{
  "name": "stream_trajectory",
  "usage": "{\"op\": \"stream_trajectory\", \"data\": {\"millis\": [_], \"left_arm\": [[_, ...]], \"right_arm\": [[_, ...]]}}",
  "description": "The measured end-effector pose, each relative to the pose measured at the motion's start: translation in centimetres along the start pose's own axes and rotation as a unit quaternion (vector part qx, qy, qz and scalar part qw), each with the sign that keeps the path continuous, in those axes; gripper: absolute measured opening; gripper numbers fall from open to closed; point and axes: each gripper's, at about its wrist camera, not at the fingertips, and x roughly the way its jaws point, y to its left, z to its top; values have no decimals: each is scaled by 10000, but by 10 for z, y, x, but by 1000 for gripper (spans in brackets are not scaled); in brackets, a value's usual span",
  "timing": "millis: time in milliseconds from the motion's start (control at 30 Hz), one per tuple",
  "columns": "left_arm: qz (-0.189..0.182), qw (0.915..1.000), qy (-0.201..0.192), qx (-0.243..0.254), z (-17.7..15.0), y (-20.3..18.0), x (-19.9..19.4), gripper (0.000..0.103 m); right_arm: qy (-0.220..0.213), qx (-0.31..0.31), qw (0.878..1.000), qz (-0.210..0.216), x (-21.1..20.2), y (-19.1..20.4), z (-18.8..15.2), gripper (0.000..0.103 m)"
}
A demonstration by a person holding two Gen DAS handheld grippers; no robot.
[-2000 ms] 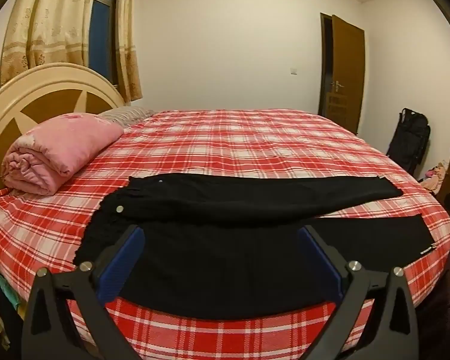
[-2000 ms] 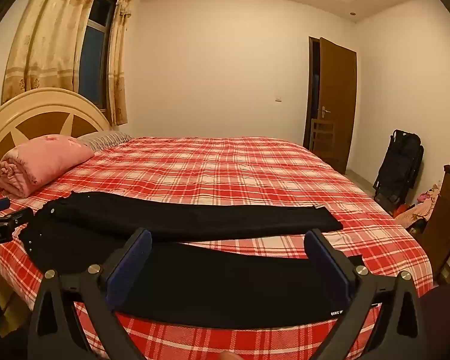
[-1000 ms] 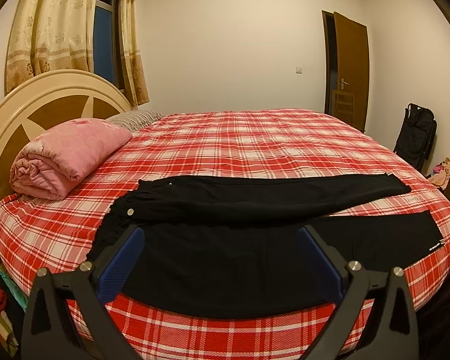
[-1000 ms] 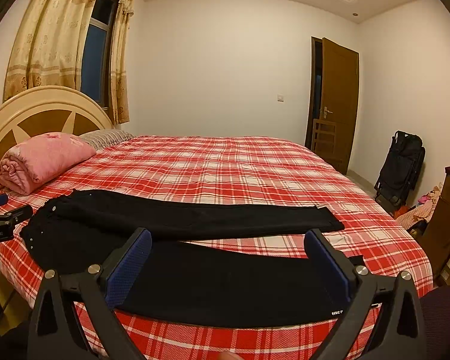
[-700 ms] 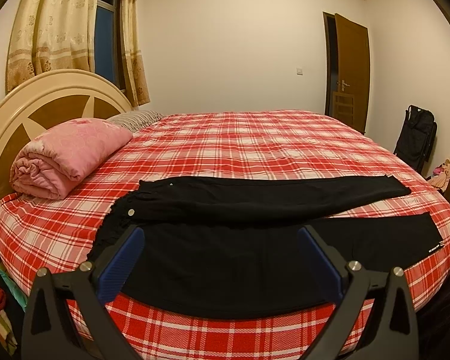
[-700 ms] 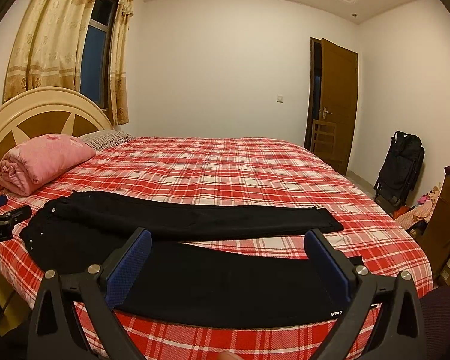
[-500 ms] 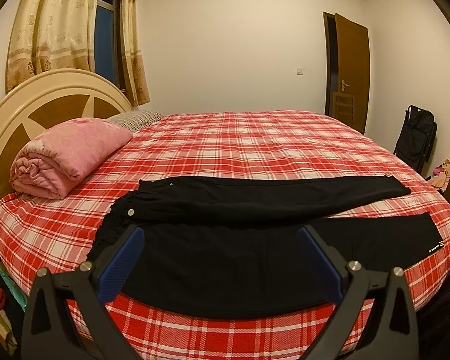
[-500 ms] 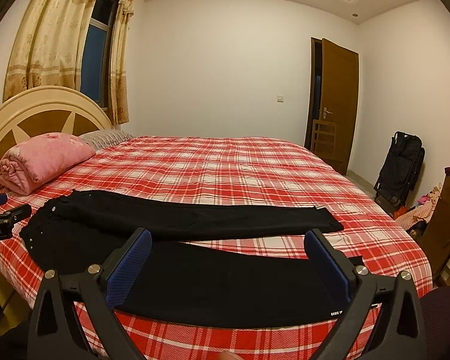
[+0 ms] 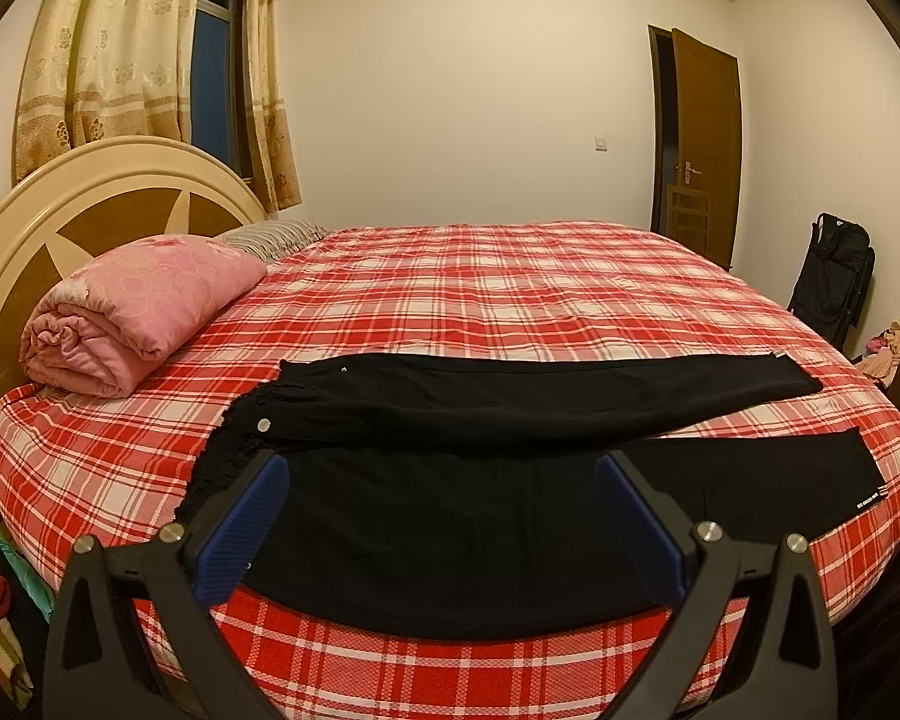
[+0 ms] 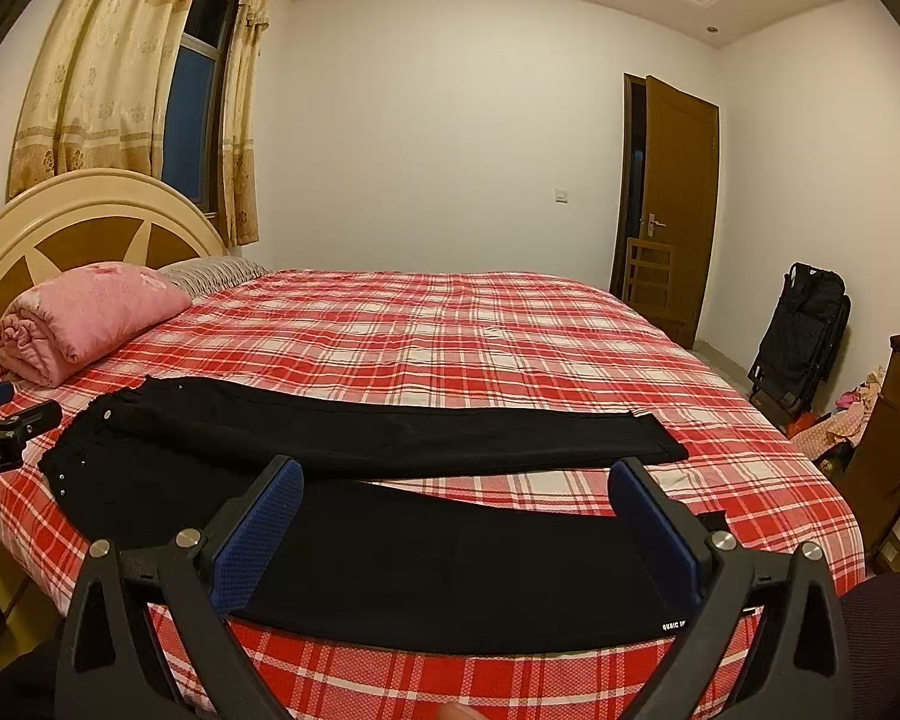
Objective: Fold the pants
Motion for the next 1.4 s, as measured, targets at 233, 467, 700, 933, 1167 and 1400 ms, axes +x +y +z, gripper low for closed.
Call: {"op": "stream_trajectory", "data": {"millis": [233,467,700,933,1167,1400], "left_arm": [[-4,10000,-4,-7,0,0,0,103],[-18,10000,7,-24,0,2,1,103],[-35,10000,70,-19,-3,7,11,103],[-172,9993,333,-1,-7,14,46,103],[125,9969,670,395,-4,39,108,103],[754,9929,847,368,35,116,174,103]], "right_arm": [[7,-6,10000,-3,0,1,0,102],[24,-13,10000,1,1,1,0,102],[157,12,9999,12,11,1,-7,102],[450,-59,9990,-1,36,4,-21,102],[950,-139,9954,1,89,-11,-31,102],[1258,-65,9918,-214,140,-48,-24,102]]}}
